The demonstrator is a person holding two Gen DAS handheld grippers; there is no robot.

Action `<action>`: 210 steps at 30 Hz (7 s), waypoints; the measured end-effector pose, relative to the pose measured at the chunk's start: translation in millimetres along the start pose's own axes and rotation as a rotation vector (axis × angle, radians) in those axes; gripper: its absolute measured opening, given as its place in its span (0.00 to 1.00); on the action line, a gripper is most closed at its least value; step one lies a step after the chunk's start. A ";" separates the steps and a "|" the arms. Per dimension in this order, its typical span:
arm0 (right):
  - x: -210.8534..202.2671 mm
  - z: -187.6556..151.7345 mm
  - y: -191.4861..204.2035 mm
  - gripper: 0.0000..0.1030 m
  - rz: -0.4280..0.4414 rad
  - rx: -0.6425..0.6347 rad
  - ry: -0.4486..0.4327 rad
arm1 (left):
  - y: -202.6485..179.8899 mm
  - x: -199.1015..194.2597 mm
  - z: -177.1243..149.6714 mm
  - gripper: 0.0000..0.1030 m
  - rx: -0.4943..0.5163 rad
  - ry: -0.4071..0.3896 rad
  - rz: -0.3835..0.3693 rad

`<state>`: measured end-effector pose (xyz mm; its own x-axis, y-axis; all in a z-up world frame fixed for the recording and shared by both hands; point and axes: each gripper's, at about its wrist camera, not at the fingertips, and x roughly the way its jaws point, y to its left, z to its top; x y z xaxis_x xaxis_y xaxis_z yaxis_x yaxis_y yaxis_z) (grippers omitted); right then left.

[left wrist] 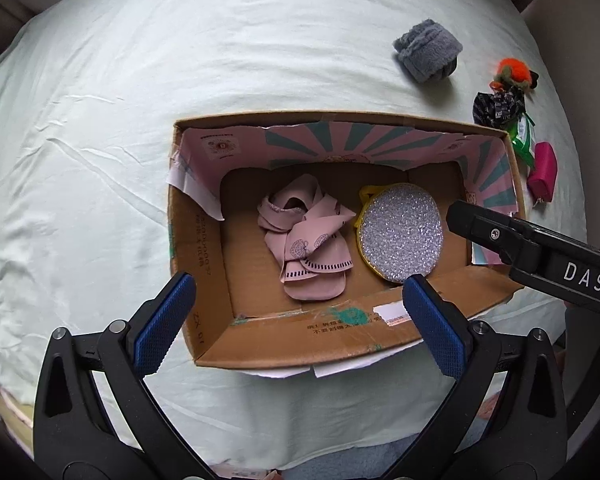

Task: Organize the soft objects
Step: 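Carry both items to the cardboard box and release them inside, then withdraw both tools from the box toward the remaining items, then grasp the black scarf with left tool while right tool grasps the pink pouch, then carry scarf and pouch to the box and release them inside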

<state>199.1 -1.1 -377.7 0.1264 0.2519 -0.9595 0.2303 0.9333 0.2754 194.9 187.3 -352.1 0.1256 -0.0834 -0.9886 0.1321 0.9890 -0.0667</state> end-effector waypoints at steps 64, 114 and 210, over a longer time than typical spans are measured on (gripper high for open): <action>-262.8 -9.8 -207.5 0.93 -0.182 0.061 -0.644 | -255.3 -152.4 99.3 1.00 0.313 -0.479 -0.050; -8.4 84.5 -337.5 0.50 -0.135 0.566 -0.194 | -388.3 184.4 194.9 0.34 0.750 0.054 0.026; 12.0 17.7 22.3 1.00 -0.055 -0.143 0.013 | 9.3 31.8 3.6 1.00 0.015 0.001 -0.012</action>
<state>222.8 18.2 -382.0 0.1043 0.2019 -0.9738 0.0964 0.9725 0.2120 203.7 193.4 -383.7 0.1228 -0.0950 -0.9879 0.1478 0.9861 -0.0765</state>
